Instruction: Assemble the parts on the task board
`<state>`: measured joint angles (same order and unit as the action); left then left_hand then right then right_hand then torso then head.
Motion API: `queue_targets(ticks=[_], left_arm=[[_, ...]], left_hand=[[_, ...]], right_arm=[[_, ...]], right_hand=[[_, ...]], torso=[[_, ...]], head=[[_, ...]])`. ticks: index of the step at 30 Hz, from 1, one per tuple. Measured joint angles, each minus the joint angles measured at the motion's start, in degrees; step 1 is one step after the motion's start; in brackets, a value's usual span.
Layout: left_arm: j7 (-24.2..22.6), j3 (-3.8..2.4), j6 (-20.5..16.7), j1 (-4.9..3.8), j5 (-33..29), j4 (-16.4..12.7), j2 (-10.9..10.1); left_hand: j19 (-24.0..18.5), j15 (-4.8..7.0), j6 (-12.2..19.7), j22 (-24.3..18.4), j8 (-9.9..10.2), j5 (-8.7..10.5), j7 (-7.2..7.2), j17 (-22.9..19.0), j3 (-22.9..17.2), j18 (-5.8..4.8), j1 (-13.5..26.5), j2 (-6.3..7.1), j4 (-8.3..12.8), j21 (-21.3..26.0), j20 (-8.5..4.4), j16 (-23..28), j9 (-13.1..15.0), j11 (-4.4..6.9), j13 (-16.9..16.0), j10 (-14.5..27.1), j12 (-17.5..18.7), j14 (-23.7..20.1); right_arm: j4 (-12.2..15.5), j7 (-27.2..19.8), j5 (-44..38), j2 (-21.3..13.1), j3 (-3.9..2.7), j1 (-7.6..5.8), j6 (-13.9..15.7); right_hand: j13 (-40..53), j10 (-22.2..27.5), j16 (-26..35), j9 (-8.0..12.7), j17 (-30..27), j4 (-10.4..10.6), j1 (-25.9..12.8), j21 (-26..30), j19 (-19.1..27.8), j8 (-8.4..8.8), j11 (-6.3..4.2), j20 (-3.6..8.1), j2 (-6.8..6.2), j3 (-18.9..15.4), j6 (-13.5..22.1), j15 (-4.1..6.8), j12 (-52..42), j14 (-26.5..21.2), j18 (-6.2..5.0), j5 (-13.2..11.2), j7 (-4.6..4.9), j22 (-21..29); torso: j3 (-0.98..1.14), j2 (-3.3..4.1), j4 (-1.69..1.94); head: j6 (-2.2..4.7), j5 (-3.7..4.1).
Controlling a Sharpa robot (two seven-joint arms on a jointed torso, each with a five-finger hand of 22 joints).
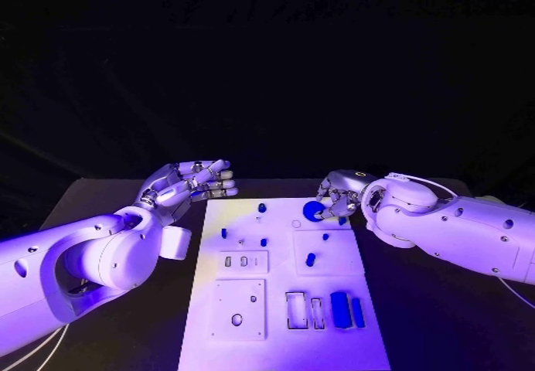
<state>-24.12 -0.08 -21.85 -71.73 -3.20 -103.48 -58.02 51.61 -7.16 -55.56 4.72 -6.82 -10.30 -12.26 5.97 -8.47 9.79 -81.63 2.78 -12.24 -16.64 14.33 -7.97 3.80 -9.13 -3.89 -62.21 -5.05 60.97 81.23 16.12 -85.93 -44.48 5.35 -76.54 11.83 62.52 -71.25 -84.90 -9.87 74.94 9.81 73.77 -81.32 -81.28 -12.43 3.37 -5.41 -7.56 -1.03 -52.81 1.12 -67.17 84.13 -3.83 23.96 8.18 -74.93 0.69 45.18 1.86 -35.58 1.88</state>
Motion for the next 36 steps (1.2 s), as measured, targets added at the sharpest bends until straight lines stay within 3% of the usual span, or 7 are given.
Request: queue_targets(ticks=[20,36], left_arm=[[0.2,0.0,0.1,0.0,0.0,0.1,0.0],[0.3,0.0,0.1,0.0,0.0,0.1,0.0]], left_hand=[[0.0,0.0,0.0,0.0,0.0,0.0,0.0,0.0,0.0,0.0,0.0,0.0,0.0,0.0,0.0,0.0,0.0,0.0,0.0,0.0,0.0,0.0],[-0.2,0.0,0.0,-0.1,0.0,0.0,0.0,0.0,0.0,0.0,0.0,0.0,0.0,0.0,0.21,0.2,0.0,0.0,0.0,0.0,0.0,0.0]], right_arm=[[-1.8,0.1,-0.1,1.6,0.03,0.12,-0.9],[-2.7,0.1,-0.2,2.2,-0.1,0.22,-1.8]], right_hand=[[3.7,-1.8,-0.8,-0.5,0.0,0.6,1.7,-0.4,-0.2,-1.76,-0.21,-0.21,0.72,0.1,0.0,0.0,-3.2,0.0,-0.07,0.8,0.0,0.0],[4.7,-2.3,-1.0,-0.6,0.0,0.6,2.0,-0.4,-0.4,-1.97,-0.15,0.0,0.9,0.1,0.0,0.01,-3.9,0.0,-0.08,0.9,0.0,0.0]], torso=[[0.1,-0.07,-0.07],[0.13,-0.01,-0.02]], head=[[-0.59,-0.27],[-0.92,-0.25]])
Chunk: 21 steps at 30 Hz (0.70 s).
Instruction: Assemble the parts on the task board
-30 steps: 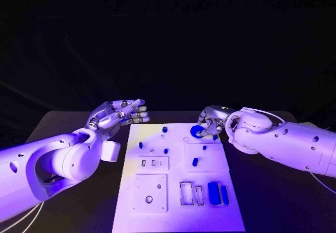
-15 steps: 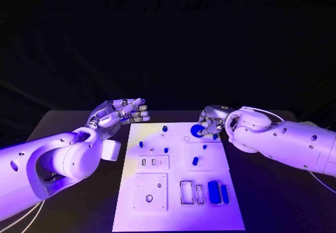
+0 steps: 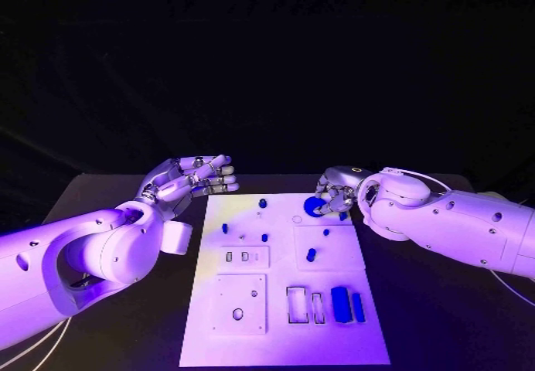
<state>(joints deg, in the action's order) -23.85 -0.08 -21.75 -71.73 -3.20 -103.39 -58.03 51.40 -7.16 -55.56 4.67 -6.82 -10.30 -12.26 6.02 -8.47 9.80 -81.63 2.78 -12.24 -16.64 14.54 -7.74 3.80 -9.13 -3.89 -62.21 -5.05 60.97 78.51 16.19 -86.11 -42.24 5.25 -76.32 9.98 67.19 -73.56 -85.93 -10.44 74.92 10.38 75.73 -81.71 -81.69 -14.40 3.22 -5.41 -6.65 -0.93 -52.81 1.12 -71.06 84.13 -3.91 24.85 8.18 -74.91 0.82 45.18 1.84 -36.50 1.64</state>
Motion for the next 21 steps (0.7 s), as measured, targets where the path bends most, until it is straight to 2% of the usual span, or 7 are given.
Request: queue_targets(ticks=[3,6,7,12,17,20,21], left_arm=[[0.0,0.0,0.0,0.0,0.0,0.0,0.0],[0.0,0.0,0.0,0.0,0.0,0.0,0.0],[0.0,0.0,0.0,0.0,0.0,0.0,0.0],[0.1,0.0,0.0,0.0,0.0,0.0,0.0],[0.1,0.0,0.0,0.0,0.0,0.1,0.0],[0.1,0.0,0.1,0.0,0.0,0.1,0.0],[0.1,0.0,0.1,0.0,0.0,0.1,0.0]], left_hand=[[0.0,0.0,0.0,0.0,0.0,0.0,0.0,0.0,0.0,-0.01,0.0,0.0,0.0,0.0,0.0,0.0,0.0,0.0,0.0,0.0,0.0,0.0],[0.0,0.0,0.0,0.0,0.0,0.0,0.0,0.0,0.0,0.0,0.0,0.0,0.0,0.0,0.0,0.0,0.0,0.0,0.0,0.0,0.0,0.0],[0.0,0.0,0.0,0.0,0.0,0.0,0.0,0.0,0.0,0.0,0.0,0.0,0.0,0.0,0.0,0.0,0.0,0.0,0.0,0.0,0.0,0.0],[0.0,0.0,0.0,0.0,0.0,0.0,0.0,0.0,0.0,0.0,0.0,0.0,0.0,0.0,0.0,0.0,0.0,0.0,0.0,0.0,0.0,0.0],[0.0,0.0,0.0,0.0,0.2,0.0,0.0,0.0,0.0,-0.01,0.0,0.0,0.0,0.0,0.0,0.0,0.0,0.0,0.0,0.0,0.0,0.0],[0.0,0.0,0.0,0.0,0.2,0.0,0.0,0.0,0.0,0.0,0.0,0.0,0.0,0.0,0.0,0.0,0.0,0.0,0.0,0.0,0.0,0.0],[0.0,0.0,0.0,0.0,0.2,0.0,0.0,0.0,0.0,0.0,0.0,0.0,0.0,0.0,0.0,0.0,0.0,0.0,0.0,0.0,0.0,0.0]], right_arm=[[-0.1,0.0,0.0,0.1,-0.03,0.01,-0.1],[-0.1,0.0,-0.1,0.2,-0.04,0.04,-0.1],[-0.1,0.0,-0.2,0.2,-0.05,0.04,-0.1],[0.0,0.0,-0.6,0.2,-0.05,0.11,0.2],[0.4,0.0,-1.2,0.1,0.04,0.28,1.1],[0.8,0.1,-1.7,0.0,0.15,0.4,1.9],[1.1,0.1,-2.0,-0.1,0.18,0.46,2.3]], right_hand=[[0.3,-0.4,0.0,-0.1,0.0,0.0,0.5,-0.3,0.0,-0.25,-0.04,0.0,0.07,0.0,0.0,0.0,-0.5,0.0,0.0,0.0,0.0,0.0],[0.9,-0.7,-0.3,-0.2,0.0,0.2,1.2,-0.5,-0.3,-0.88,-0.25,0.02,0.72,0.2,-0.3,0.0,-1.1,0.0,0.09,0.0,-0.28,0.0],[1.2,-1.0,-0.3,-0.3,0.0,0.1,1.5,-0.8,-0.7,-1.13,-0.31,0.03,1.1,0.5,-0.5,0.0,-1.4,0.0,0.72,0.0,-0.48,0.0],[3.6,-2.8,-0.7,-0.3,0.0,-0.1,2.9,-1.5,-1.6,-1.72,-0.99,0.52,2.5,2.8,-2.4,0.04,-3.4,0.0,0.88,-3.3,-1.11,0.0],[5.4,-4.0,-1.3,-0.3,0.0,0.0,3.9,-2.5,-1.9,-2.15,-1.54,0.83,2.81,4.6,-3.2,0.64,-4.8,-0.2,0.89,-3.7,-0.85,0.0],[6.2,-4.5,-1.6,-0.3,0.0,-0.1,4.1,-2.8,-2.1,-2.15,-1.83,1.02,2.85,5.3,-3.2,0.65,-5.4,-0.2,0.89,-3.8,-0.78,0.0],[6.4,-4.7,-1.6,-0.3,0.0,-0.1,4.1,-2.9,-2.1,-2.15,-1.64,1.02,2.85,5.3,-3.3,0.64,-5.6,-0.2,0.89,-3.9,-0.77,0.0]], torso=[[0.0,0.01,0.0],[0.0,0.01,0.0],[0.0,0.01,0.0],[0.0,0.01,0.02],[0.01,0.01,0.04],[0.01,0.01,0.04],[0.01,0.01,0.04]], head=[[-0.09,0.0],[-0.14,0.03],[-0.15,0.03],[-0.2,0.04],[-0.2,0.04],[-0.17,0.04],[-0.14,0.04]])
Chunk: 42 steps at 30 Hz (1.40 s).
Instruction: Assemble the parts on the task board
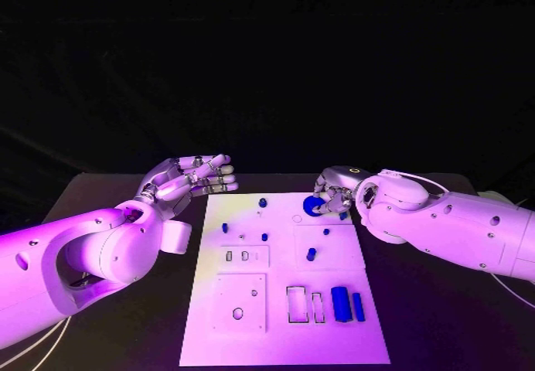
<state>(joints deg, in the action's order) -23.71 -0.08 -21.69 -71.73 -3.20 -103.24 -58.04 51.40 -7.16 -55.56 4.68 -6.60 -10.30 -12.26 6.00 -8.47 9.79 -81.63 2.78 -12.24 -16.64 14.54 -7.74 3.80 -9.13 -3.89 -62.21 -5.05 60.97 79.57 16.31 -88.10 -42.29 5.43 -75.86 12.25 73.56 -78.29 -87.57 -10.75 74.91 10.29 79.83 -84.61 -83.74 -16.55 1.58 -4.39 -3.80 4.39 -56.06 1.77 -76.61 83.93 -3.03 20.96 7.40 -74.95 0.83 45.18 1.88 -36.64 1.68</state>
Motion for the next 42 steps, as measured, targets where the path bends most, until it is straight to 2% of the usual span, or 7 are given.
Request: queue_targets(ticks=[2,13,19,23,31,42], left_arm=[[0.0,0.0,0.0,0.0,0.0,0.1,0.0],[0.0,0.0,0.0,0.0,0.0,0.7,0.1],[0.0,0.0,0.0,0.0,0.0,1.0,0.3],[0.0,0.0,0.1,0.0,0.0,1.1,0.4],[0.0,0.0,0.1,0.0,0.0,1.2,0.6],[0.0,0.0,0.1,0.0,0.0,1.2,0.7]], left_hand=[[0.0,0.0,0.0,0.0,0.0,0.0,0.0,0.0,0.0,0.0,0.0,0.0,0.0,0.0,0.0,0.0,0.0,0.0,0.0,0.0,0.0,0.0],[0.0,0.0,0.0,-0.1,0.0,0.0,0.0,0.1,-0.2,0.0,-0.3,-0.31,0.2,0.0,0.0,0.0,0.0,0.0,0.0,0.0,0.2,0.0],[0.0,0.0,0.0,-0.1,0.0,0.0,0.0,0.1,-0.2,0.0,-0.3,-0.3,0.2,0.0,0.0,0.0,0.0,0.0,0.0,0.0,0.2,0.0],[0.0,0.0,0.0,-0.1,0.0,0.0,0.0,0.1,-0.2,0.0,-0.3,-0.3,0.2,0.0,0.0,0.0,0.0,0.0,0.0,0.0,0.2,0.0],[0.0,0.0,0.0,0.0,0.0,0.0,0.0,0.1,-0.2,-0.01,-0.3,-0.3,0.2,0.0,0.0,0.0,0.0,0.0,0.0,0.0,0.2,0.0],[0.0,0.0,0.0,0.0,0.0,0.0,0.0,0.0,-0.2,0.0,-0.3,-0.3,0.2,0.0,0.0,0.0,0.0,0.0,0.0,0.0,0.2,0.0]], right_arm=[[0.7,0.1,-0.8,-0.1,0.06,0.13,1.0],[7.3,0.8,-6.3,-0.8,0.02,0.1,8.2],[9.0,1.3,-9.1,1.5,0.13,0.14,9.7],[8.8,1.6,-10.4,3.9,0.46,0.25,10.0],[5.8,1.7,-11.9,8.4,0.96,1.14,10.0],[2.4,1.8,-12.6,11.7,1.26,2.25,9.2]], right_hand=[[0.4,-0.3,0.0,0.0,0.0,0.1,0.0,-0.5,0.0,0.0,-0.31,0.0,0.0,0.3,-0.1,0.2,-0.3,0.2,0.87,0.0,0.14,0.0],[1.3,-1.1,-0.6,0.0,0.0,0.1,0.1,-1.6,-0.2,0.01,-0.3,0.21,-0.15,1.1,-0.3,0.4,-0.8,0.0,0.9,-0.5,0.31,0.0],[1.3,-1.1,-0.6,0.0,0.0,0.3,0.1,-1.6,-0.2,0.08,-0.3,0.21,-0.15,1.4,-0.3,0.4,-0.8,0.0,0.9,-0.6,0.31,0.0],[1.3,-1.1,-0.6,0.0,0.0,0.1,0.1,-1.6,-0.2,0.32,-0.3,0.21,-0.16,1.7,-0.3,0.4,-0.8,0.0,0.9,-0.7,0.3,0.0],[1.3,-1.1,-0.6,0.0,0.0,0.3,0.1,-1.6,-0.2,0.63,-0.3,0.21,-0.16,1.9,-0.3,0.4,-0.8,0.0,0.9,-0.9,0.3,0.0],[1.3,-1.1,-0.6,0.0,0.0,0.2,0.1,-1.6,-0.2,0.63,-0.3,0.21,-0.17,2.1,-0.3,0.4,-0.8,0.0,0.9,-0.7,0.29,0.0]], torso=[[0.01,0.0,0.01],[0.03,-0.07,-0.07],[0.03,-0.05,-0.03],[0.01,-0.03,0.07],[-0.04,0.08,0.11],[-0.04,0.12,0.05]], head=[[0.12,-0.02],[0.69,-0.06],[0.8,-0.02],[0.89,-0.02],[0.94,-0.07],[0.59,-0.35]])
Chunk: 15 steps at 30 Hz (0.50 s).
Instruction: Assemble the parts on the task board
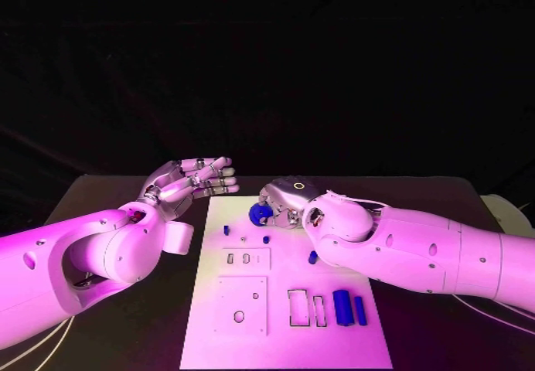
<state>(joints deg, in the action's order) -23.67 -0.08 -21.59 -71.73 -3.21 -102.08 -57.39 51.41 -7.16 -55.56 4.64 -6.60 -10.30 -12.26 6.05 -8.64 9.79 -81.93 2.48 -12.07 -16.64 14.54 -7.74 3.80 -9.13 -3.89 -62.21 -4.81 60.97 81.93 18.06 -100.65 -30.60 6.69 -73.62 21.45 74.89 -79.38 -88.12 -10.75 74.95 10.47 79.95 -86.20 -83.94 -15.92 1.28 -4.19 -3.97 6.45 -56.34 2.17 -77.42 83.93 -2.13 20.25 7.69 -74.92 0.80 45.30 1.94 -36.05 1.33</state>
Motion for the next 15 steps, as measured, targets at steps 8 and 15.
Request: queue_targets(ticks=[8,15], left_arm=[[0.0,0.0,0.0,0.0,0.0,0.0,0.1],[0.0,0.0,0.0,0.0,0.0,0.0,0.2]], left_hand=[[0.0,0.0,0.0,0.0,0.0,0.0,0.0,0.1,0.0,0.0,0.0,0.0,0.0,0.2,0.0,0.0,0.0,0.0,0.0,0.0,0.0,0.0],[0.0,0.0,0.0,0.0,0.0,0.0,0.0,0.0,0.0,0.0,0.0,0.0,0.0,0.2,0.0,0.0,0.0,0.0,0.0,0.0,0.0,0.0]], right_arm=[[-2.5,-0.1,-0.2,1.4,0.07,0.36,-0.4],[-3.3,-0.2,-0.3,2.0,0.13,0.52,-0.4]], right_hand=[[0.0,0.0,0.0,0.0,0.0,0.2,-0.3,0.0,0.0,0.0,0.0,0.0,-0.31,0.2,0.1,0.0,0.0,0.0,0.0,0.0,-0.09,0.0],[0.0,0.0,0.0,0.0,0.0,0.2,-0.5,0.0,0.0,0.0,0.0,0.0,-0.54,0.2,0.1,0.0,0.0,0.0,0.0,0.0,-0.09,0.0]], torso=[[0.06,-0.03,-0.06],[0.1,-0.04,-0.05]], head=[[-0.16,-0.13],[-0.29,-0.09]])
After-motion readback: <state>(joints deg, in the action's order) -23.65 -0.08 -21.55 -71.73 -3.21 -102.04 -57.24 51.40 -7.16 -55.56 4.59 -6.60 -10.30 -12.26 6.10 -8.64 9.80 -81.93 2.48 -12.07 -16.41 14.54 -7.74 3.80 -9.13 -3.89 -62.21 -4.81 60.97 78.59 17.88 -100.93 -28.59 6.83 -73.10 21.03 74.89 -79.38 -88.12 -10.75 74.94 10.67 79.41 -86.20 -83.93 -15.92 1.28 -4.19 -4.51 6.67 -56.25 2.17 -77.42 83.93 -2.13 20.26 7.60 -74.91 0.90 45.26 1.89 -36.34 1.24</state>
